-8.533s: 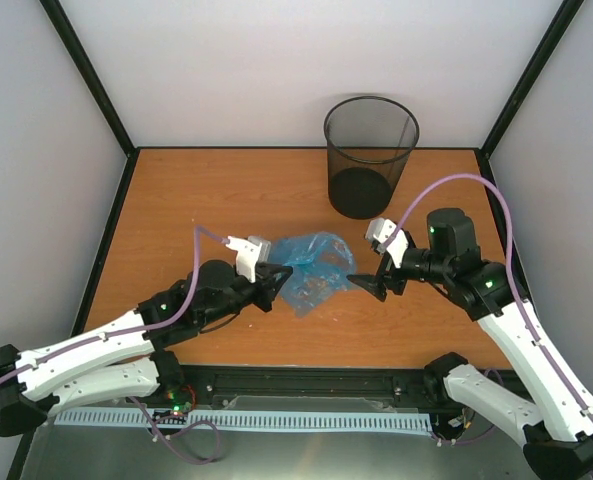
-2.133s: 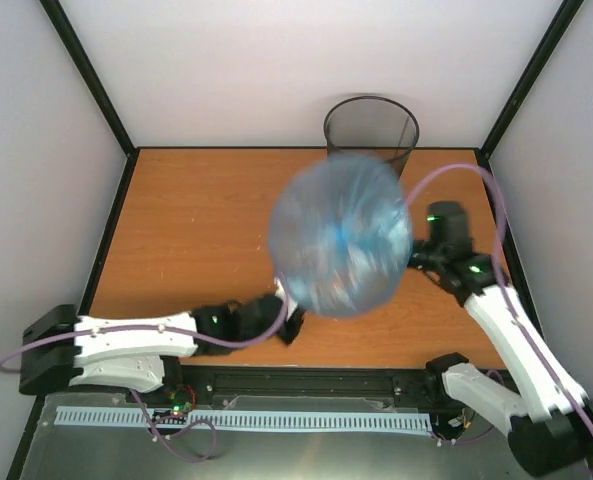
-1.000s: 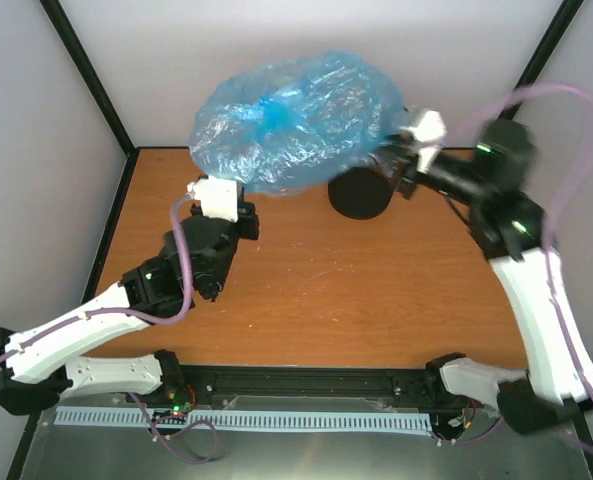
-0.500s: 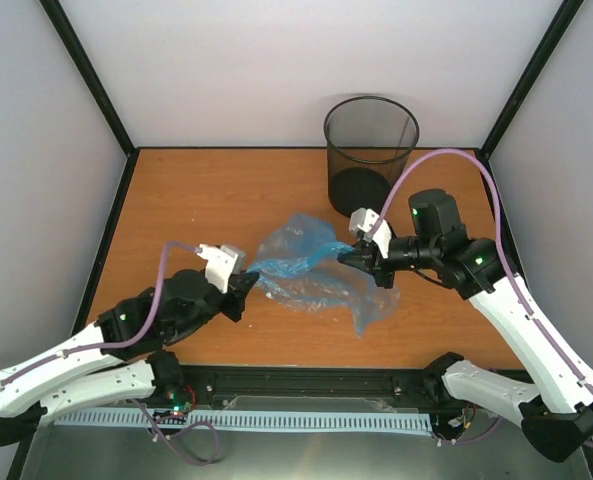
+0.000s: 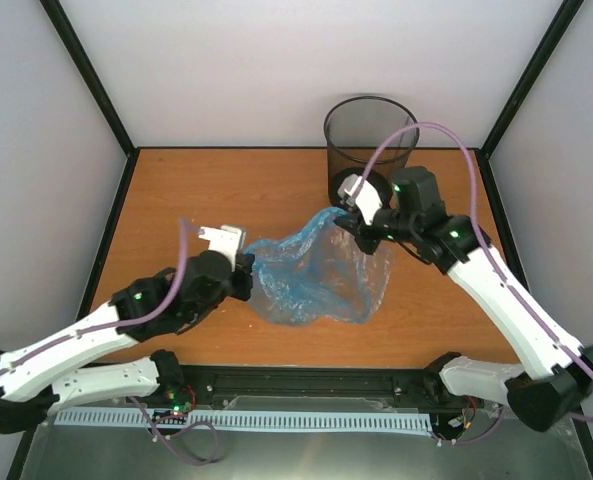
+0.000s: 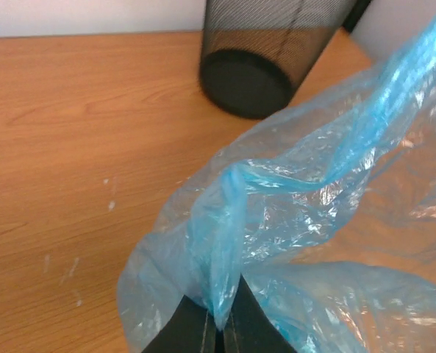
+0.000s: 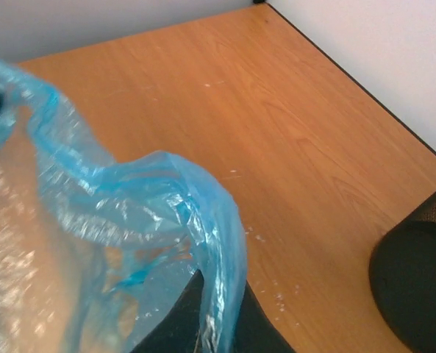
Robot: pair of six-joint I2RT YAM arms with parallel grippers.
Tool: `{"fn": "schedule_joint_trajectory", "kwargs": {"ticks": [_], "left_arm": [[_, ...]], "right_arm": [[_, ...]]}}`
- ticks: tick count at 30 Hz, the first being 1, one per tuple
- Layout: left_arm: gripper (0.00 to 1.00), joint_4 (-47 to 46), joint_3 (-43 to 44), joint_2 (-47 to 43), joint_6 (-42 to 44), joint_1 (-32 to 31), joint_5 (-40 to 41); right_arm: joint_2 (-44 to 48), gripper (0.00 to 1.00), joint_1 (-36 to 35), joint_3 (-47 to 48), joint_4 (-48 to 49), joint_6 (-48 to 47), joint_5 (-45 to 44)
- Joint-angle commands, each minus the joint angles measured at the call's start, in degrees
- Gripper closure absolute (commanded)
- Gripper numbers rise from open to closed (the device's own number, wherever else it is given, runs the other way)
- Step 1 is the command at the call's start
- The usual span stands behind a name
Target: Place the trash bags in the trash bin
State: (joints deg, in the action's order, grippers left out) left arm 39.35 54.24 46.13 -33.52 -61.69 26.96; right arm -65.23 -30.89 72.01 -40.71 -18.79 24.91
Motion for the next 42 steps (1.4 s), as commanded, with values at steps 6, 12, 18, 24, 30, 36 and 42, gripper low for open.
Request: {"fn": "schedule_joint_trajectory", "kwargs": {"ticks": [6,12,18,24,30,36,42], "left_arm": [[0.99,7.1,19.1,13.4,4.8,4.4,10.1],[0.99,6.1,53.6,23.2,25.2,4.6,8.0],[0.99,2.1,58.5,25.2,36.1,4.6,5.0],[0.99,-6.1,26.1,17.2,30.7,4.6,5.9],[0.99,-6.6,5.6,7.9,21.8,4.6,2.8],[1.0,-6.2,-1.0,-3.1,20.6,4.6,-7.4],[0.99,-4.0,-1.4,-5.5,19.0,4.6,-12.6]], "right_arm": [[-22.1,0.97,-0.2,19.6,-0.3,-1.2,-6.2],[-30.0,0.97,-0.2,59.5,-9.5,0.2,-2.2],[-18.7,0.97,-0.3,45.4,6.0,3.3,1.6],[-12.1,0.97,-0.3,15.0,16.1,2.2,1.6],[-8.3,0.97,-0.3,-3.5,19.9,2.8,6.5],[-3.8,0.97,-0.4,-9.6,11.4,-1.1,12.9],[1.2,0.97,-0.4,-10.8,3.8,-3.9,15.6]]}}
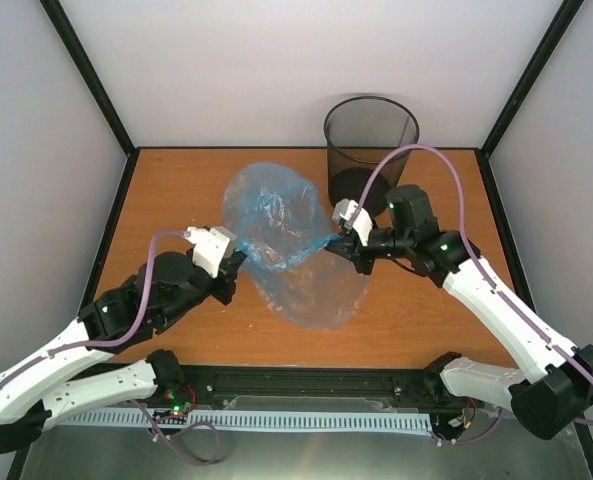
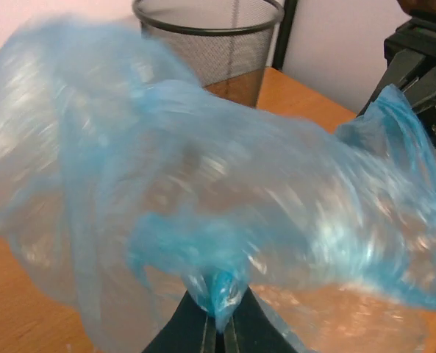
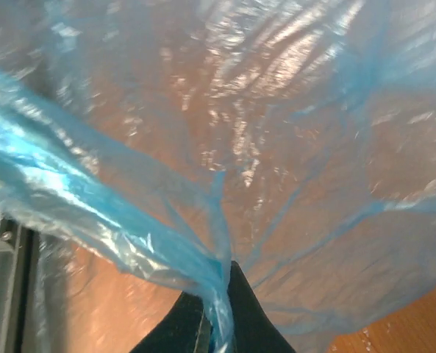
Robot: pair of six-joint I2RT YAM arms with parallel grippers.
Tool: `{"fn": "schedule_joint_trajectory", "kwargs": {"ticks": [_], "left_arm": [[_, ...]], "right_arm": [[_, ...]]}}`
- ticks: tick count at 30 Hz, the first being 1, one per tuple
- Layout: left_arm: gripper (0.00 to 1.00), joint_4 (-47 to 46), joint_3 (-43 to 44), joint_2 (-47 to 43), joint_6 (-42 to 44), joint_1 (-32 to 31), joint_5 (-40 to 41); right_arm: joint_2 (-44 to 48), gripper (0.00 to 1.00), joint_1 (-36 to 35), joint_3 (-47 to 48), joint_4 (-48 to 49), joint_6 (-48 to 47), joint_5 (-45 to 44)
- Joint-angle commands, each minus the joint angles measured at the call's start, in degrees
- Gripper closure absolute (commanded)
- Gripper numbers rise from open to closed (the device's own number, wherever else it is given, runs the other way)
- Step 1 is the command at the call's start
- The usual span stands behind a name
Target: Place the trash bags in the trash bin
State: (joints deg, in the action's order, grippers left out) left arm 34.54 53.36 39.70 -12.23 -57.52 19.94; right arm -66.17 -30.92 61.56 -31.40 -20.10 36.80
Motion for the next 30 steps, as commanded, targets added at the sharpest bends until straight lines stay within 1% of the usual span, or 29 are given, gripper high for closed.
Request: {"fn": "schedule_joint_trajectory", "kwargs": {"ticks": [1,6,9,13,16,19,21,26,28,30], "left_arm": [[0.99,0.9,-0.2,1.3,-2.6,0.4,-6.0],[0.99,0.5,2.5,3.4,-4.1,0.4,-6.8],[0.99,1.6,5.2,5.2,-6.1,0.4,-2.9],[0.99,3.0,8.8,7.0,-8.6,0.4,2.7],[0.99,2.9,11.0,8.4,-9.1,0.4,6.5],[0.99,3.5,13.7,11.3,-8.2,0.4,10.8],[0.99,4.1,13.6,13.1,-8.3,0.5,13.2],[0.99,4.8,11.1,16.4,-10.3,1.1,13.1],[0.99,4.7,12.4,17.6,-9.3,2.4,13.3],[0.99,5.3,16.5,19.3,-7.1,4.8,13.7]], "right_arm": [[2.8,0.97,-0.4,0.3,-6.4,-2.5,4.1],[4.5,0.97,-0.4,5.7,-9.4,-1.5,4.8],[3.9,0.97,-0.4,8.3,-8.8,-1.3,1.9],[0.7,0.97,-0.4,10.8,-6.9,-0.6,-4.3],[-3.4,0.97,-0.4,13.8,-5.5,0.7,-8.3],[-9.9,0.97,-0.4,17.5,-4.5,0.1,-11.2],[-13.6,0.97,-0.4,19.3,-3.7,-0.4,-12.5],[-20.3,0.97,-0.4,23.6,-2.6,0.1,-12.2],[-22.7,0.97,-0.4,26.9,-2.6,0.0,-12.8],[-24.6,0.97,-0.4,30.8,-2.4,-0.2,-13.4]]}}
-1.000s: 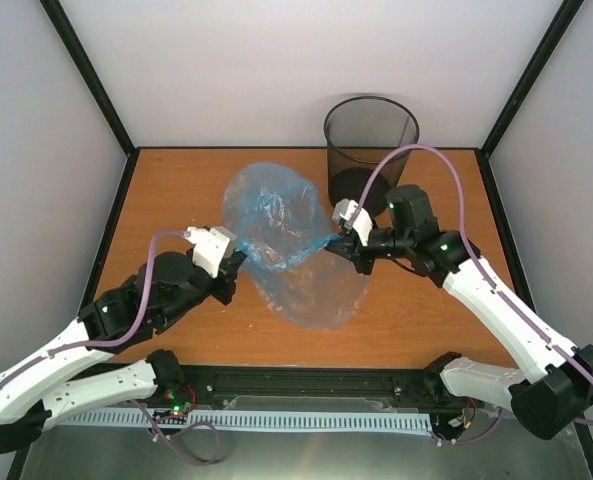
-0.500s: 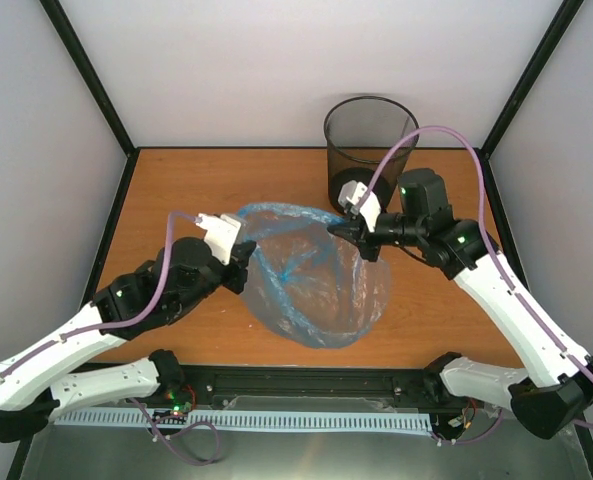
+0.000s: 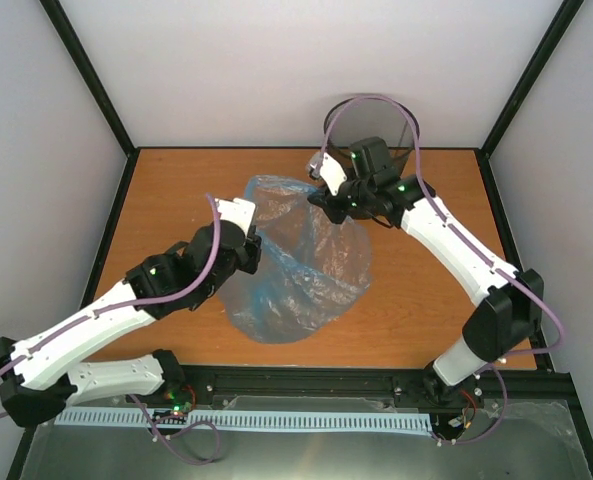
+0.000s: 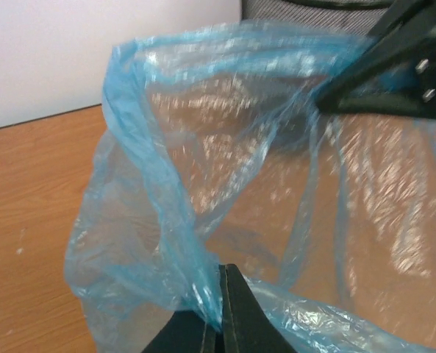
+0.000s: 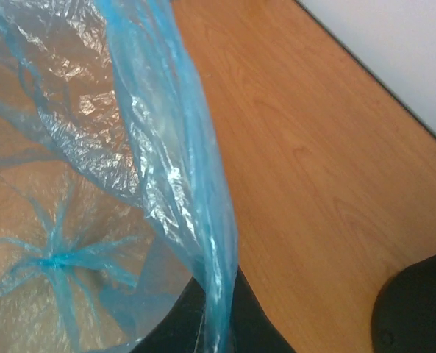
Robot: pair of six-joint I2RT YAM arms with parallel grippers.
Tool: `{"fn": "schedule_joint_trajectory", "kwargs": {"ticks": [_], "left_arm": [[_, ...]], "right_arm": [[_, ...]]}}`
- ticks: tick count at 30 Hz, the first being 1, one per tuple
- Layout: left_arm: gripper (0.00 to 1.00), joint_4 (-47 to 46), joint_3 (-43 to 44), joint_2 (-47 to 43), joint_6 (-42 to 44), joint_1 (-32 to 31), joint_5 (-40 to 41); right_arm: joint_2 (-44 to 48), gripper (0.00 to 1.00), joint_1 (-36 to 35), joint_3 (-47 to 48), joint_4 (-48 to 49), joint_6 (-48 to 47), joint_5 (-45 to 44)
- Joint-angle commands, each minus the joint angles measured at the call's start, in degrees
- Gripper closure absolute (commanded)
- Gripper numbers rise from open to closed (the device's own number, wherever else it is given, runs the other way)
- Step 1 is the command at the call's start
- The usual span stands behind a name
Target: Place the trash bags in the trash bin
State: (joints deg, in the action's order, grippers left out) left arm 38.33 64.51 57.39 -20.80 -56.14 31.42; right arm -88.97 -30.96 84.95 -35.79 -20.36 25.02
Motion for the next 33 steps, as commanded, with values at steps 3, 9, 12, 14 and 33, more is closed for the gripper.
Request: {"fn": "schedule_joint_trajectory", "kwargs": {"ticks": [3,9,12,14,33], "left_arm": [[0.99,2.1,14.3,4.5,6.8,5.0,5.4],[0.99,-0.2,30.0,7.5,20.0,5.1,7.4],[0.99,-1.9,29.3,6.9,23.5,5.0,4.9],[0.99,-3.2,25.0,5.2,22.8,5.0,2.5],[0.99,-9.8,-18.1,-17.8,1.0,5.0,-10.9]], "right_arm": [[-3.6,0.97,-0.3,15.1,1.0,0.6,-1.4],[1.1,0.97,-0.3,23.9,3.2,4.8,3.9],[6.1,0.97,-0.3,18.6,8.8,5.6,4.5],[9.2,0.97,-0.3,12.8,13.9,5.5,3.6],[15.5,0.97,-0.3,-18.8,17.1,7.1,11.3]]}}
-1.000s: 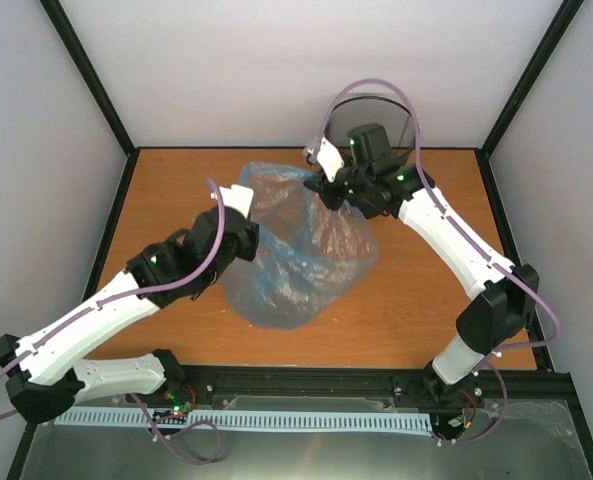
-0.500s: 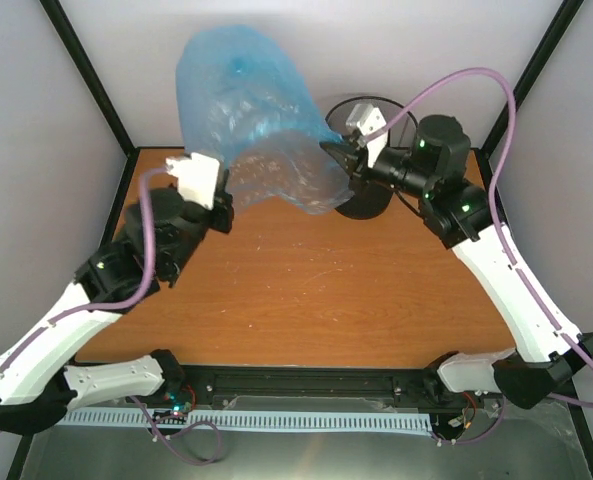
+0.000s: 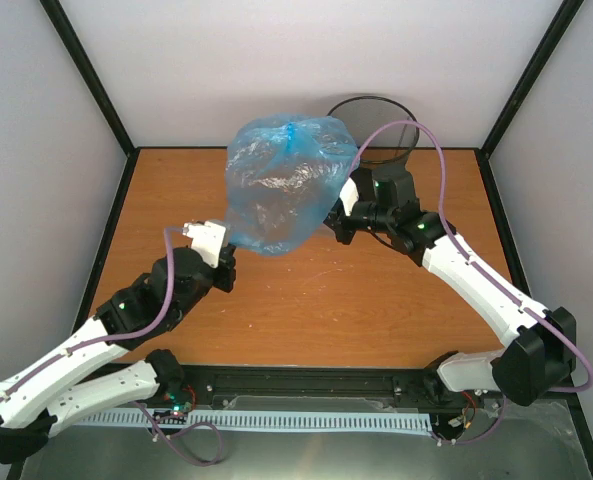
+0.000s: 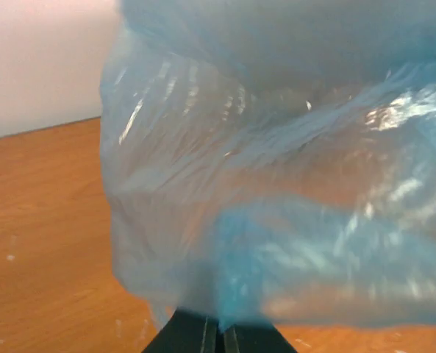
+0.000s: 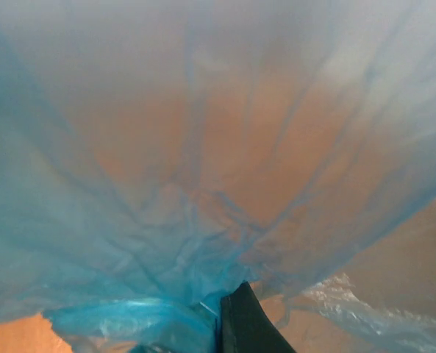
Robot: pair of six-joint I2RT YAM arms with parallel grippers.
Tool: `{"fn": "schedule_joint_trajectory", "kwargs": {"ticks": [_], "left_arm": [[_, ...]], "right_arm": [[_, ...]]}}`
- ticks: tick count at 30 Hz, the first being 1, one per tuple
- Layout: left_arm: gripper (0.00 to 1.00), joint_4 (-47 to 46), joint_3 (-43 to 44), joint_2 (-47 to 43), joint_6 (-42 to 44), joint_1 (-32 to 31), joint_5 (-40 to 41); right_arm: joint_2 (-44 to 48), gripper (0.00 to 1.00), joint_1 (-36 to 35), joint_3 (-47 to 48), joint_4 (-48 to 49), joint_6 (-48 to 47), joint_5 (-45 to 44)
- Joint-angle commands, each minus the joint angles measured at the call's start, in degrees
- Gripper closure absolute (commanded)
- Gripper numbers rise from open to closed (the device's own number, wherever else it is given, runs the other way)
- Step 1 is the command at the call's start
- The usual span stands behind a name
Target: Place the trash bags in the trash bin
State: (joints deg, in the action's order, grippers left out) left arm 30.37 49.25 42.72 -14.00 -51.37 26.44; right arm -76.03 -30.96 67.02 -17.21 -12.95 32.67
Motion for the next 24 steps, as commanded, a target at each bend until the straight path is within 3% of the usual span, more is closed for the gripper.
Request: {"fn": "schedule_joint_trajectory", "kwargs": {"ticks": [1,11,24], "left_arm": [[0.99,-1.7,-3.6,-3.8,-6.2,0.2,-7.1],[0.99,-4.7,-8.9,-4.8,-5.4,0.2,-18.8],[0.99,-4.7,-9.5,-6.3,-5.2,0.2,-19.8]], "right_arm": [[2.8,0.97,-0.3,-1.4,-2.8,-0.7,3.8],[1.8,0.97,-0.3,-3.5,-12.9,-2.4,8.3],[7.1,0.97,-0.3,-6.2,-12.2,-2.2,2.9]]}}
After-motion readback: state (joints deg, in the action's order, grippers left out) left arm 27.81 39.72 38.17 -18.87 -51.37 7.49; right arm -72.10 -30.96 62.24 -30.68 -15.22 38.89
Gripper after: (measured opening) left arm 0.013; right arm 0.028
